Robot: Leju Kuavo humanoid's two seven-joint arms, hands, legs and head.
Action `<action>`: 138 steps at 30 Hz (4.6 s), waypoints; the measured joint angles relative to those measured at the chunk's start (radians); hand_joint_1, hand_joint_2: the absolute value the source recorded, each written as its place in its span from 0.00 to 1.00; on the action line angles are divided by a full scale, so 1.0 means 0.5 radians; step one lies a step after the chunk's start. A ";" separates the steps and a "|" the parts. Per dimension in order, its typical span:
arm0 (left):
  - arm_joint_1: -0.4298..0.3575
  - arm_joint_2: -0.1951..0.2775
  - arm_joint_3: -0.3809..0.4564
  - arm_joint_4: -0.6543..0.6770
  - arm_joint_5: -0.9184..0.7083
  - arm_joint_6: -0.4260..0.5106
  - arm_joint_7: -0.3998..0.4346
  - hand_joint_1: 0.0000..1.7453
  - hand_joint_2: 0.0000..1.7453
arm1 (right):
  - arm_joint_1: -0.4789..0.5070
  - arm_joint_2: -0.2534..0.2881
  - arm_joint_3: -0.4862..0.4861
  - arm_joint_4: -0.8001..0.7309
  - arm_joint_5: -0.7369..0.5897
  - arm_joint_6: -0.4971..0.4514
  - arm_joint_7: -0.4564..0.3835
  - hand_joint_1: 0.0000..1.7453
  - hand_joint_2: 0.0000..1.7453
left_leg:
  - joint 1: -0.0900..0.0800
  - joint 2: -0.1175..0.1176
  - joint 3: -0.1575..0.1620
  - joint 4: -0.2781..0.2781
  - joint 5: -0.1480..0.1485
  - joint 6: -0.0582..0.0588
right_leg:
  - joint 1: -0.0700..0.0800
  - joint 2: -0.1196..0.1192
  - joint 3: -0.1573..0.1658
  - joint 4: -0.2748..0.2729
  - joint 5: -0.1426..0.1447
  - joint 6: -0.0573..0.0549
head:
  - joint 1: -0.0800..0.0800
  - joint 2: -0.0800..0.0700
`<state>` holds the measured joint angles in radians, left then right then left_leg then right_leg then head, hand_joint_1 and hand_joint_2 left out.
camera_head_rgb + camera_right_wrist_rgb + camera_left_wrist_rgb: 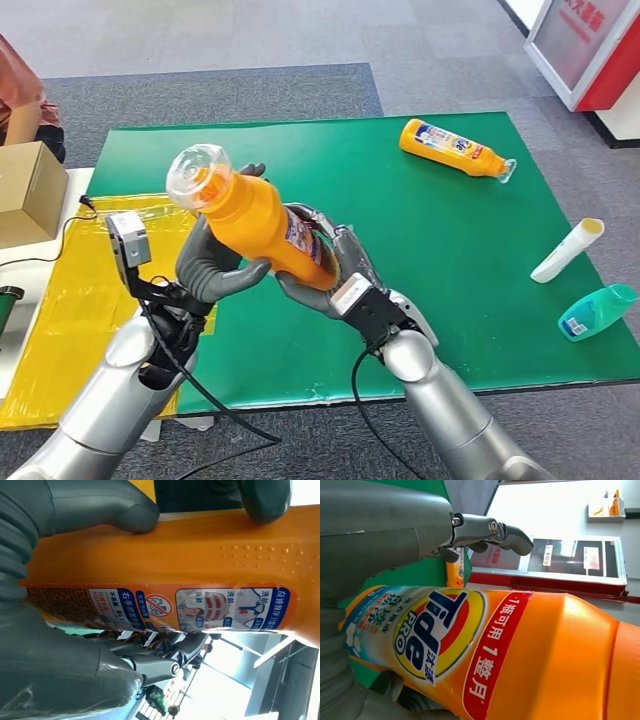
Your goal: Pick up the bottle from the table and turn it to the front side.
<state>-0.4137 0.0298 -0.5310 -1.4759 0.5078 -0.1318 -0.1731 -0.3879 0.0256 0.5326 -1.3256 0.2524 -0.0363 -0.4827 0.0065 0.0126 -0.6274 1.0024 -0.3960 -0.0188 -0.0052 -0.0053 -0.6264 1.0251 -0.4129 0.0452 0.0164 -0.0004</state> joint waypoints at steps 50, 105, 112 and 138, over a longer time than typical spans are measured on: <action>-0.072 -0.028 -0.107 0.060 0.143 -0.093 0.068 1.00 1.00 | -0.076 0.020 0.098 0.258 -0.007 -0.078 -0.079 1.00 1.00 | 0.000 0.000 0.000 0.000 0.000 0.000 | 0.000 0.000 -0.001 0.000 0.000 0.000 | 0.000 0.000; 0.358 0.411 0.108 -0.237 -4.088 0.702 1.128 1.00 1.00 | 0.096 -0.051 -0.540 -0.022 -0.002 0.104 0.454 0.00 1.00 | 0.000 0.001 -0.003 0.000 0.002 -0.003 | 0.001 0.001 -0.005 0.000 0.003 -0.002 | 0.000 0.000; 0.334 0.367 0.151 -0.047 -3.796 0.399 0.892 1.00 1.00 | 0.135 -0.042 -0.540 -0.047 0.037 0.134 0.488 0.00 1.00 | 0.000 0.001 -0.003 0.000 0.002 -0.003 | 0.000 0.001 -0.005 0.000 0.003 -0.002 | 0.000 0.000; 0.368 0.354 0.266 0.348 -3.555 0.232 0.902 1.00 1.00 | 0.158 -0.014 -0.537 -0.079 0.094 0.140 0.524 0.00 1.00 | 0.000 0.001 -0.004 0.000 0.002 -0.003 | 0.001 0.001 -0.005 0.000 0.003 -0.002 | 0.000 0.000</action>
<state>-0.2299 0.2069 -0.3979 -1.3019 -1.2697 -0.0159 0.2780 -0.3090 0.0184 0.2640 -1.3651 0.2995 0.0336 -0.2204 0.0066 0.0130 -0.6294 1.0024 -0.3948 -0.0205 -0.0047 -0.0050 -0.6288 1.0251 -0.4115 0.0443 0.0162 -0.0004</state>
